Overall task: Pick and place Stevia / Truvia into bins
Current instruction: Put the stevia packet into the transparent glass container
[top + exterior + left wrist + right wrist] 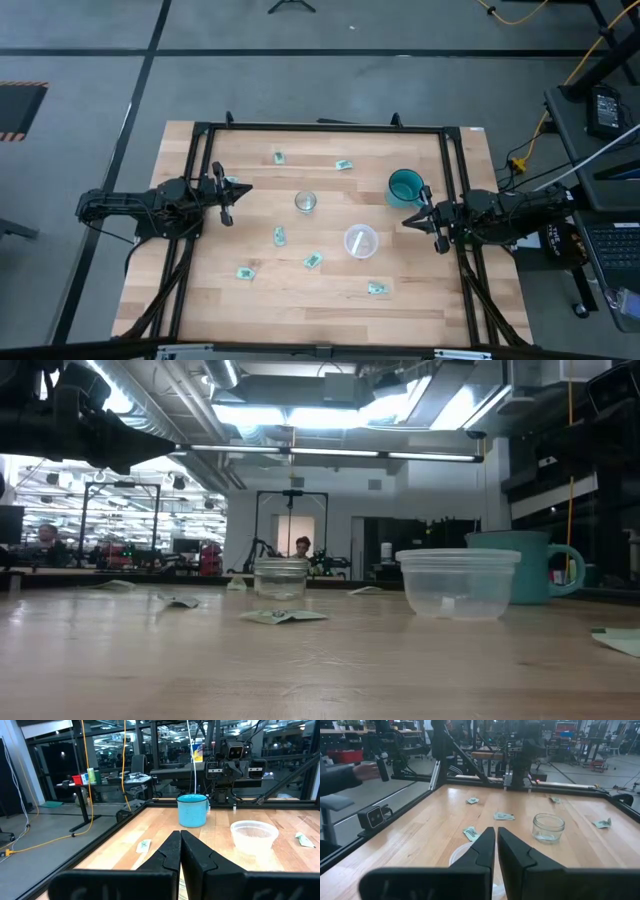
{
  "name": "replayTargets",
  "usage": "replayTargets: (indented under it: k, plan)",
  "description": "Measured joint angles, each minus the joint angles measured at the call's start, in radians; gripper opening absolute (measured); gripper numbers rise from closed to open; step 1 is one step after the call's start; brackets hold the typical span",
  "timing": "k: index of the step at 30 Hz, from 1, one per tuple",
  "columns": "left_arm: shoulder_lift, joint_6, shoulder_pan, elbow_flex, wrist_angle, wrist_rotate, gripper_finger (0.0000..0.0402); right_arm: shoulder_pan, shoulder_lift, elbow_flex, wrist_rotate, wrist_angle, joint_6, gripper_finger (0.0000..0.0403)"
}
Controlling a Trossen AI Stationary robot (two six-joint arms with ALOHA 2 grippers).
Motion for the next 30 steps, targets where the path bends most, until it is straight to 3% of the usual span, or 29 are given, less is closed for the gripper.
replayTargets:
  k: [25, 30]
  plan:
    - [0.0, -0.003, 0.0, 0.0, 0.001, 0.002, 0.0004, 0.0, 0.0, 0.0, 0.0, 0.005, 0.0, 0.0026]
    - [0.0, -0.016, 0.0, 0.0, 0.001, 0.003, 0.0004, -0.002, 0.0, 0.0, 0.023, 0.075, 0.097, 0.0026]
